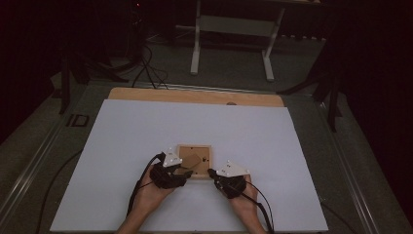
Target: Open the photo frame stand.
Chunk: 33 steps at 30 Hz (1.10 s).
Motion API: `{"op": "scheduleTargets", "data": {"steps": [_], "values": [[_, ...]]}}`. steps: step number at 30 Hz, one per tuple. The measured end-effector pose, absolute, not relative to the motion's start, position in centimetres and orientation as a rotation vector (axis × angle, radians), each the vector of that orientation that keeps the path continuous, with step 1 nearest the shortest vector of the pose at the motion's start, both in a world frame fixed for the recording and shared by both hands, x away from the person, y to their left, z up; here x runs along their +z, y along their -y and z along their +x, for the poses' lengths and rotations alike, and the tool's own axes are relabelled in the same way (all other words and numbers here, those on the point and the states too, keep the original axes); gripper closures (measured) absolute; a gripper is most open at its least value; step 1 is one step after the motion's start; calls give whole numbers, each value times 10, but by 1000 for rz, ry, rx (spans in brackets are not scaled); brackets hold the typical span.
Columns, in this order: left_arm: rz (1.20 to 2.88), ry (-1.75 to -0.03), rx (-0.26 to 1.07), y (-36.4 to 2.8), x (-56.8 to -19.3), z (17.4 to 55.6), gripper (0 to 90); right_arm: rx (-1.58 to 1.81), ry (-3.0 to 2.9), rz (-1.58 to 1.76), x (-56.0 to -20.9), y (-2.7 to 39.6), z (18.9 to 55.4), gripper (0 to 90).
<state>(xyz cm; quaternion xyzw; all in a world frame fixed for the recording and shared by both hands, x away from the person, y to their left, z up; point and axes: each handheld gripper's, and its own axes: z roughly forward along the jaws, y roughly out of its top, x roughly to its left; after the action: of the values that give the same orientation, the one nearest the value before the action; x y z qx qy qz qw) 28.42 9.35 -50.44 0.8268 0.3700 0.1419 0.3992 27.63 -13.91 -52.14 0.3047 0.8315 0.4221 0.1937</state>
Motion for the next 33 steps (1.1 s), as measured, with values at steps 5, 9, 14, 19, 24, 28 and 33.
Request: {"op": "scheduleTargets", "data": {"steps": [5, 9, 14, 19, 24, 28, 33], "values": [[2078, -906, 383, -91, -494, 285, 511, 1188, -2331, 860, -521, 139, 276, 900], [2093, -908, 380, -87, -493, 287, 510, 1187, -2330, 858, -522, 139, 276, 900], [2091, -918, 361, -86, -494, 289, 480, 1188, -2331, 856, -522, 139, 276, 900], [2086, -952, 327, -87, -495, 295, 456, 1186, -2331, 854, -522, 139, 276, 900], [2083, -971, 301, -87, -496, 301, 433, 1186, -2331, 856, -522, 139, 276, 900], [2074, -988, 278, -86, -496, 304, 427, 1186, -2331, 855, -522, 139, 276, 900], [2065, -1015, 248, -84, -497, 308, 427, 1185, -2331, 854, -522, 139, 276, 900]]}}
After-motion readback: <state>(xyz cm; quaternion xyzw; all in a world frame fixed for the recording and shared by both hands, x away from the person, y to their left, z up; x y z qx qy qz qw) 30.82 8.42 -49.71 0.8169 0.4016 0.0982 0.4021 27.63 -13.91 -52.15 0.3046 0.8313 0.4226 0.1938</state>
